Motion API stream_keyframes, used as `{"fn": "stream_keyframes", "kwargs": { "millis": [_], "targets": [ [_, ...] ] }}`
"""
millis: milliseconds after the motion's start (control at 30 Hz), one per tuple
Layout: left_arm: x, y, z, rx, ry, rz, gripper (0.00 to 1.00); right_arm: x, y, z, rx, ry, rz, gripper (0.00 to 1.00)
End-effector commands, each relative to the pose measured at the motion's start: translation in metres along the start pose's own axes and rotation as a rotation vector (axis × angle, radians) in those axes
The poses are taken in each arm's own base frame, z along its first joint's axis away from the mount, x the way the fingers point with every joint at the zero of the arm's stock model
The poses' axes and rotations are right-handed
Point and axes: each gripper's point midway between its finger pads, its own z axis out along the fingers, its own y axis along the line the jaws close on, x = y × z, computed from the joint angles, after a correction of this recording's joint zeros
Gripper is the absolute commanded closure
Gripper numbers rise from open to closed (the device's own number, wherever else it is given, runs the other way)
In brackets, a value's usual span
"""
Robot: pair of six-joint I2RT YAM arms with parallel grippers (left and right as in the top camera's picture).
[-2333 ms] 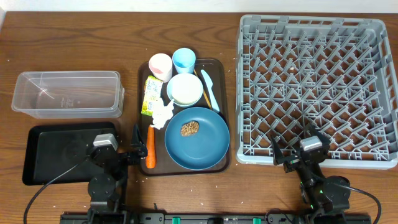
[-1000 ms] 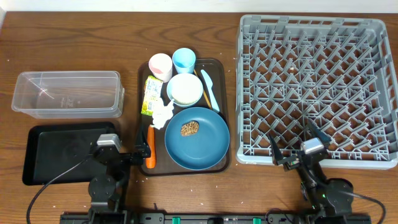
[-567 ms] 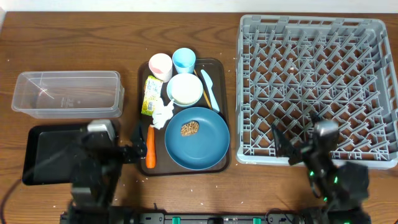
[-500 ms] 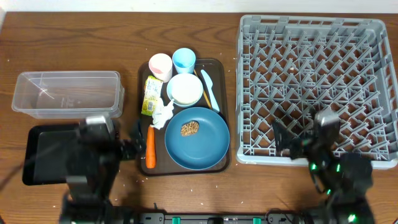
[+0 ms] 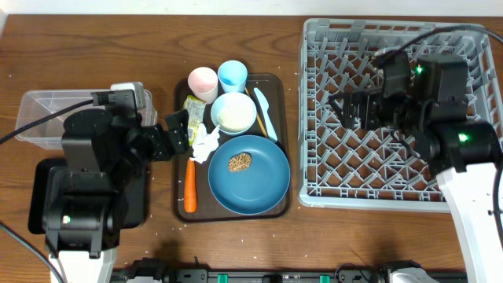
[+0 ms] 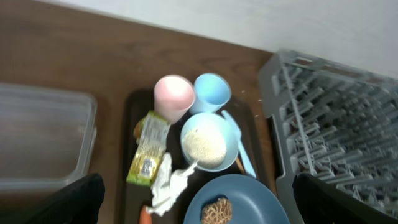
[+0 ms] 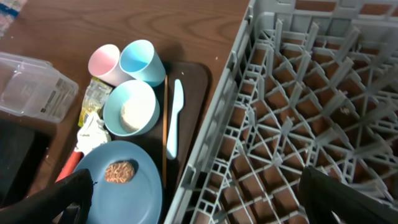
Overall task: Sort waste into correct bins and load items into the dishwasher rack
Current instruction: 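Reach the left gripper to the pink cup and grasp it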
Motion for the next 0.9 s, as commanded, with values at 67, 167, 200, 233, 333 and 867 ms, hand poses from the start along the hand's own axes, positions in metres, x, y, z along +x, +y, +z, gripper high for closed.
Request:
{"fn": "stream_keyframes", "kwargs": {
  "millis": [67,167,200,233,333,867],
  "targets": [
    [0.02,0.016,0.03,-0.092,0.136,-0.126,0.02,-0.02,0.001,-0.001,-0.005,-0.058,-0.054,0.04],
    [0.05,0.01,0.05,-0.103,0.293,-0.112,0.02,-0.021,-0.009,-0.001,0.05,-0.063,-0.002,0.01],
    [0.059,0.007,0.054,-0.105,0.337,-0.103,0.02,-0.02,-0.011,-0.001,0.063,-0.059,0.016,0.01],
    [0.066,0.005,0.057,-0.113,0.374,-0.091,0.02,-0.017,-0.014,-0.001,0.079,-0.051,0.044,0.01],
    [0.081,-0.005,0.063,-0.116,0.437,-0.038,0.02,-0.008,-0.024,0.001,0.131,-0.018,0.136,0.01],
    [0.03,-0.019,0.104,-0.136,0.324,0.062,0.02,-0.005,-0.043,0.064,0.228,0.162,0.151,0.05]
  ]
}}
